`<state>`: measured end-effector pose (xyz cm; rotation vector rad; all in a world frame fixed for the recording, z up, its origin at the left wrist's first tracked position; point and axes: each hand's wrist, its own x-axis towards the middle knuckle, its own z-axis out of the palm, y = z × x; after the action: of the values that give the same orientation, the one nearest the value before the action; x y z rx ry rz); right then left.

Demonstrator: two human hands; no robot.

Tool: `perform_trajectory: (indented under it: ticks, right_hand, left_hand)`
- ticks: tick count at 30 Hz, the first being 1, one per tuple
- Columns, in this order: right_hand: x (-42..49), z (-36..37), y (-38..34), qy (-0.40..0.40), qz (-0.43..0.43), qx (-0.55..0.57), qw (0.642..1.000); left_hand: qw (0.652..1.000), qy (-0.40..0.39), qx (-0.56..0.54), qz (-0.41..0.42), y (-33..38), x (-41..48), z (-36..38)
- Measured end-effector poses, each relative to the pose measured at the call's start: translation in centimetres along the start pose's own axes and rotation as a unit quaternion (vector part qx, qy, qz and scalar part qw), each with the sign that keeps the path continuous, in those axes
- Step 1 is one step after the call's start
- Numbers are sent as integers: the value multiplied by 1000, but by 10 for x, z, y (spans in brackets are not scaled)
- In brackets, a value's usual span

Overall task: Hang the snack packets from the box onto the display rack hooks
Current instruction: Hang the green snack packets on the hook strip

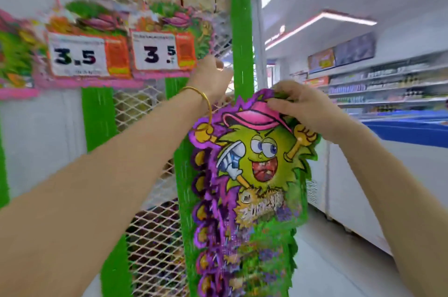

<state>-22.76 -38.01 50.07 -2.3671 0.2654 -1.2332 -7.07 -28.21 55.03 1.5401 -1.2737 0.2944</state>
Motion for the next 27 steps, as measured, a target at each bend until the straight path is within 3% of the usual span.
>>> perform_trajectory:
  ticks: [5,12,19,27]
  right_hand:
    - [50,-15,0,47,-56,-40,997]
    - [84,-2,-2,143,-95,-177,969]
    - [87,6,-4,188,-128,-279,933]
    - [80,1,1,137,-123,-280,942]
  left_hand:
    - [984,-74,-133,-88,14,29,-2]
    - [977,-169,-69,-109,25,40,-14]
    - [987,-98,-45,-122,23,48,-5]
    - [982,-101,-89,-133,19,50,-4]
